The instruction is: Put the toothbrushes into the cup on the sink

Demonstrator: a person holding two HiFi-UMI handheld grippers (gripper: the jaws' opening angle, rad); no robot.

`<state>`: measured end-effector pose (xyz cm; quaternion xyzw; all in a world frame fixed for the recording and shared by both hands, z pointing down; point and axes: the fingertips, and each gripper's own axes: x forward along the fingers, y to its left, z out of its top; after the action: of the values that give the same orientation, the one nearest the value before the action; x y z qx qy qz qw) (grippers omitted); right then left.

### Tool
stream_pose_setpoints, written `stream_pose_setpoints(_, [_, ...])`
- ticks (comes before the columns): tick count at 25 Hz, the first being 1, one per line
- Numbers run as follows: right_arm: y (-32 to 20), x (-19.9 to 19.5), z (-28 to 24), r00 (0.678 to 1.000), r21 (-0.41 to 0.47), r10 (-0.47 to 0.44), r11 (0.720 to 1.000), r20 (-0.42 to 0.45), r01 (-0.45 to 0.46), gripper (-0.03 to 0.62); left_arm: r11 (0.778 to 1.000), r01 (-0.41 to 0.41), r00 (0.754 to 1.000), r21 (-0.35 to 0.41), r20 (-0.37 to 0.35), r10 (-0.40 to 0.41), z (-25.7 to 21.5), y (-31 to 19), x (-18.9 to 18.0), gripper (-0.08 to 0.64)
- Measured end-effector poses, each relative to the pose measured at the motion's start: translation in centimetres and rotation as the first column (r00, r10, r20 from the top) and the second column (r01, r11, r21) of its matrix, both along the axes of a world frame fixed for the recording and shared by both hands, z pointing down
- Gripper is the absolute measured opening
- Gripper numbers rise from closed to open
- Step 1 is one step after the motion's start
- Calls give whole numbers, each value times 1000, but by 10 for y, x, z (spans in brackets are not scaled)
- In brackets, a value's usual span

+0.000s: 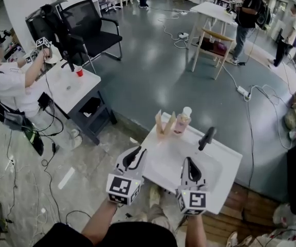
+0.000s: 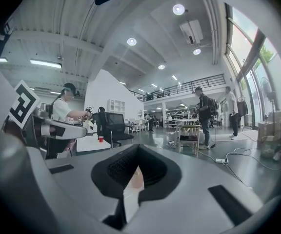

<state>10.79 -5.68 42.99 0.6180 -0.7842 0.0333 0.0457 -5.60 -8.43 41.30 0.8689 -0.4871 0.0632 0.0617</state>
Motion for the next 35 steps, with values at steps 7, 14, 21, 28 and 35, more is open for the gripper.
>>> stream_pose_setpoints(7, [38,-12,-15,1000,31,-1,1000,-10,2,-2,1000,-2,1000,23,-6,2,-15,41,-13,43])
stream_pose_setpoints(14, [69,-16,-26,1000,43,9,999,-19,-9,-2,1000,-6,1000,26,-2,6,-19,75,-19,8])
stream_pose_setpoints(21, [80,-17,-33,1000,38,25,999,-18,-24,-2,999,-13,1000,39,2,13,-26,86,-19,3])
stream_pose_setpoints(28, [79,-18,-30,1000,43,6,999,-21,-6,-3,999,-18,1000,36,3,18,-28,85,-17,3])
stream_pose_setpoints(35, [76,-20,-31,1000,59,-13,998,-14,14,-3,999,-14,1000,32,5,14,-30,84,-17,3])
